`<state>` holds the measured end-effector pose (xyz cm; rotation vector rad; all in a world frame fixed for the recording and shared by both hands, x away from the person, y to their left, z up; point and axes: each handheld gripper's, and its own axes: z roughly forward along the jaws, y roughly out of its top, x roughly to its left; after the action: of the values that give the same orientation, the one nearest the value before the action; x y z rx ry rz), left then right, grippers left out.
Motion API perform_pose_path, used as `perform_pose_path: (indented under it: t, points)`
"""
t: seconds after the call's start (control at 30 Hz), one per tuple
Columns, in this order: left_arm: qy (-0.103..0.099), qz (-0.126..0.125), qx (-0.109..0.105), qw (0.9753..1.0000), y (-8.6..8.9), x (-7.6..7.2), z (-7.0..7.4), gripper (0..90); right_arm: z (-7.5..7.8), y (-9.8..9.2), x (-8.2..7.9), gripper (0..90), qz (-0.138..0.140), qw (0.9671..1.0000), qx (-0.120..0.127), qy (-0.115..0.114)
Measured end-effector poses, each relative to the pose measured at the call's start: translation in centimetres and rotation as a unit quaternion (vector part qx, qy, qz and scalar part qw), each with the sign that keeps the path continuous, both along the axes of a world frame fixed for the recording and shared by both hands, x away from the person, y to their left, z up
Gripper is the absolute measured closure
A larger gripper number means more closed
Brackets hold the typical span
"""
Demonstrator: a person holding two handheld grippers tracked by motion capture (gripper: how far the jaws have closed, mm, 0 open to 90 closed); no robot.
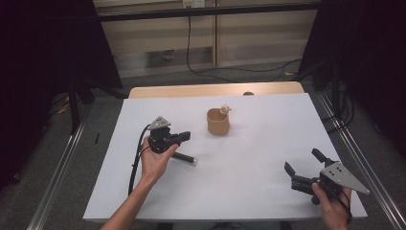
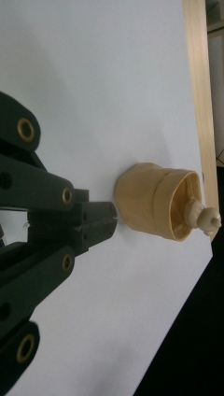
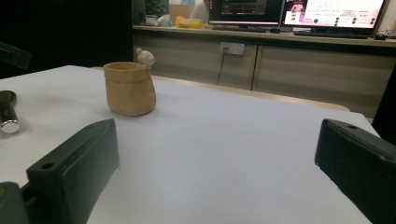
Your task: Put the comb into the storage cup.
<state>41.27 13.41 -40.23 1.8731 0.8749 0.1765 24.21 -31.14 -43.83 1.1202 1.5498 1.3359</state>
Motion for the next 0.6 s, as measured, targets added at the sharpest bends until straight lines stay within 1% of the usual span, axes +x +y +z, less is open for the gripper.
perform_pose_path:
  t: [0.03, 0.07, 0.1, 0.13, 0.2, 0.27, 0.37, 0.4, 0.43, 0.47, 0.5, 0.57, 0.6]
  points:
    - [0.002, -0.001, 0.010, 1.0000, -0.1, -0.1, -0.2, 90.0, 0.0, 0.0, 0.0, 0.0, 0.001, 1.0000, 0.001, 0.002]
    - [-0.002, -0.003, 0.020, 0.9998, -0.1, -0.2, -0.2, 90.0, 0.0, 0.0, 0.0, 0.0, 0.001, 1.0000, 0.001, 0.002]
    - [0.003, -0.005, 0.016, 0.9999, 0.0, -0.1, -0.3, 90.0, 0.0, 0.1, 0.0, 0.0, 0.002, 1.0000, 0.001, 0.001]
    - [0.003, -0.005, 0.016, 0.9999, 0.0, -0.1, -0.3, 90.0, 0.0, 0.1, 0.0, 0.0, 0.004, 1.0000, 0.000, 0.001]
    - [0.005, -0.005, 0.026, 0.9996, -0.1, -0.1, -0.6, 90.0, 0.0, 0.1, 0.0, 0.0, 0.002, 1.0000, 0.000, 0.001]
    - [0.018, -0.011, 0.034, 0.9992, -0.1, 0.1, -1.0, 90.0, 0.0, 0.1, -0.1, 0.0, 0.002, 1.0000, 0.000, 0.000]
    - [0.022, -0.012, 0.035, 0.9991, 0.0, 0.1, -0.9, 90.0, 0.0, 0.1, -0.1, 0.0, 0.002, 1.0000, -0.001, 0.000]
    - [0.023, -0.012, 0.039, 0.9989, 0.0, 0.1, -0.9, 90.0, 0.0, 0.1, 0.0, 0.0, 0.003, 1.0000, -0.001, 0.002]
    - [0.026, -0.014, 0.044, 0.9986, 0.0, 0.1, -1.0, 90.0, 0.0, 0.1, 0.0, 0.0, 0.003, 1.0000, -0.001, 0.002]
    - [0.034, -0.018, 0.055, 0.9977, -0.3, 0.0, -1.4, 90.0, 0.0, 0.1, 0.0, 0.0, 0.002, 1.0000, -0.002, 0.002]
    - [0.034, -0.018, 0.055, 0.9977, -0.3, 0.0, -1.4, 90.0, 0.0, 0.1, 0.0, 0.0, 0.002, 1.0000, -0.002, 0.002]
    - [0.037, -0.025, 0.062, 0.9971, -0.5, 0.0, -1.6, 90.0, 0.0, 0.1, 0.0, 0.0, 0.002, 1.0000, -0.002, 0.003]
    - [0.038, -0.027, 0.059, 0.9972, -0.6, 0.0, -1.7, 90.0, 0.0, 0.1, 0.0, 0.0, 0.002, 1.0000, -0.002, 0.001]
